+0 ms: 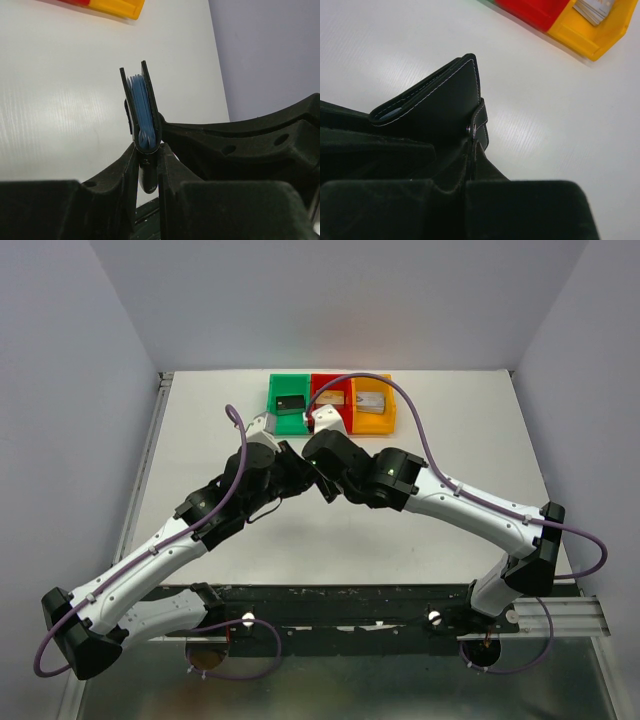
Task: Take the credit cards out of the card holder
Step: Open the card holder.
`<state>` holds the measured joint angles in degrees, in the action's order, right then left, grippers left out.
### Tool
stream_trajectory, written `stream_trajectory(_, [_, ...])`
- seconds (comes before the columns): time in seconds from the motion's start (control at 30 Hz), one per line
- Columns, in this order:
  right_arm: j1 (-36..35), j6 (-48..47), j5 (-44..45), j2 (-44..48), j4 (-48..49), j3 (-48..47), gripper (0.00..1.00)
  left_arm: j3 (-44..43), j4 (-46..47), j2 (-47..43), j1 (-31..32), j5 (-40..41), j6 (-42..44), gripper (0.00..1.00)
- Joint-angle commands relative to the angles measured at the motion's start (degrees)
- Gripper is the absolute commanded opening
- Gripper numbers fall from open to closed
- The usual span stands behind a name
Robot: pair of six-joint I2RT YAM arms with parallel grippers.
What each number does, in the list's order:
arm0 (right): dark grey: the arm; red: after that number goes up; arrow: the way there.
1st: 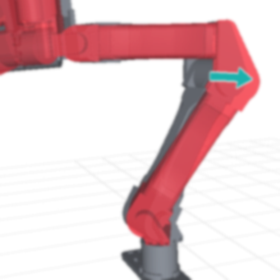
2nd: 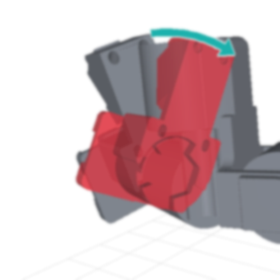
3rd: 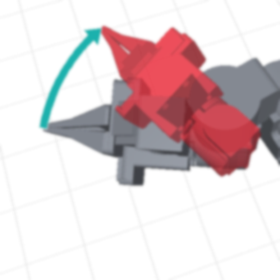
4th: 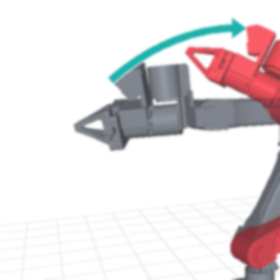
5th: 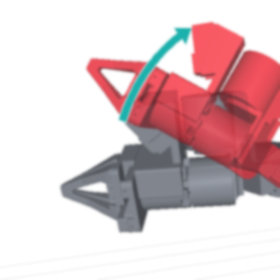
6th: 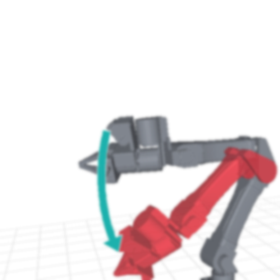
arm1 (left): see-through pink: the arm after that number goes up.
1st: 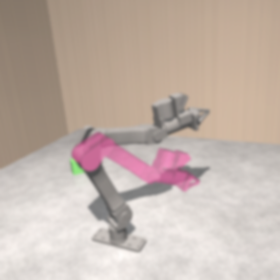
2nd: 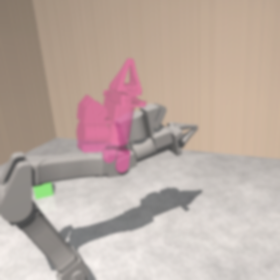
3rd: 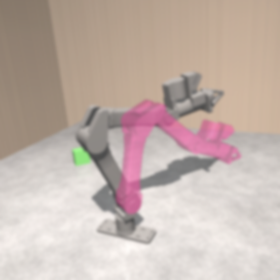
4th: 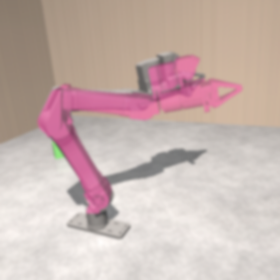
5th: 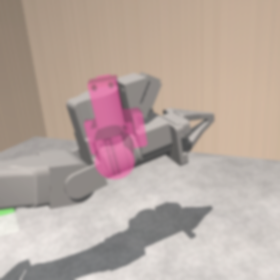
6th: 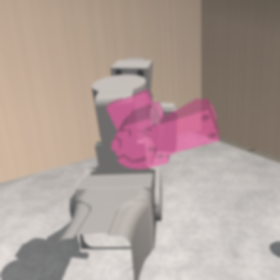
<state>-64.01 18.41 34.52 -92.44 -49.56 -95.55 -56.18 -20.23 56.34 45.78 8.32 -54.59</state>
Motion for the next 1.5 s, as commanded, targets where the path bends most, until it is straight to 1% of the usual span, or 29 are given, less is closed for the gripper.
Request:
stream_trajectory(0.0, [1.3, 0.7, 4.2, 1.4, -1.7, 0.8, 0.01, 0.4, 2.2, -2.7, 0.3, -1.2, 0.1, 0.00])
stream_trajectory(0.57, [2.6, 1.0, 5.1, 3.3, -1.7, 1.9, 0.01, 1.3, 1.9, -3.9, 0.3, -0.8, -0.2, 0.00])
stream_trajectory(0.7, [2.9, 0.8, 5.7, 4.7, -1.7, 2.6, 0.01, 1.4, 0.8, -4.5, 0.4, 0.6, 0.1, 0.00])
stream_trajectory(0.8, [3.4, 0.3, 6.0, 7.3, -1.7, 4.3, 0.01, 1.9, 1.1, -5.9, 0.1, 1.9, 3.2, 0.00])
stream_trajectory(0.9, [4.8, 0.2, 5.5, 10.6, -1.7, 6.2, 0.08, 3.9, 4.3, -7.0, -0.9, 2.0, 8.6, 0.00])
stream_trajectory(0.97, [4.8, -1.3, 4.0, 13.4, -0.4, 7.0, 0.17, 6.9, 10.6, -7.7, -2.8, -3.5, 14.2, 0.00])
stream_trajectory(1.0, [4.9, -2.3, 2.5, 14.8, 1.9, 8.1, 0.20, 9.3, 16.7, -8.2, -3.6, -7.6, 17.6, 0.00])
stream_trajectory(1.07, [4.9, -4.0, -0.6, 18.0, 6.0, 10.5, 0.35, 15.4, 27.7, -9.9, -5.0, -13.1, 20.4, 0.00])
stream_trajectory(1.1, [4.9, -5.0, -2.4, 19.8, 8.4, 11.8, 0.44, 18.1, 33.4, -11.1, -6.0, -14.7, 20.1, 0.00])
stream_trajectory(1.13, [4.9, -5.9, -4.9, 21.6, 10.7, 13.5, 0.50, 20.6, 37.6, -11.8, -7.7, -17.3, 19.2, 0.00])
stream_trajectory(1.17, [4.8, -6.5, -7.6, 23.7, 13.4, 15.3, 0.57, 21.9, 41.5, -11.9, -9.7, -21.0, 17.9, 0.00])
stream_trajectory(1.2, [4.9, -6.6, -10.3, 25.5, 15.5, 17.0, 0.62, 22.3, 43.3, -11.4, -12.3, -25.1, 16.5, 0.00])
stream_trajectory(1.3, [4.9, -5.2, -20.7, 29.9, 18.7, 18.6, 0.63, 21.6, 46.5, -8.0, -19.0, -39.7, 11.8, 0.00])
stream_trajectory(1.33, [4.9, -4.8, -23.2, 30.8, 19.5, 18.7, 0.63, 21.6, 49.7, -6.0, -21.5, -45.2, 9.2, 0.00])
stream_trajectory(1.37, [4.9, -4.4, -25.1, 31.4, 20.5, 19.2, 0.64, 21.8, 55.4, -3.8, -23.5, -50.2, 6.1, 0.00])
stream_trajectory(1.4, [4.9, -4.1, -26.1, 32.1, 21.0, 19.4, 0.64, 22.8, 63.9, -0.5, -25.5, -56.3, 1.4, 0.00])
stream_trajectory(1.43, [5.0, -4.1, -26.1, 32.2, 20.6, 19.3, 0.67, 23.7, 72.7, 2.3, -27.5, -60.0, -3.5, 0.00])
stream_trajectory(1.47, [5.0, -3.9, -25.9, 32.1, 19.8, 19.1, 0.69, 24.5, 83.9, 5.8, -28.6, -63.0, -9.9, 0.00])
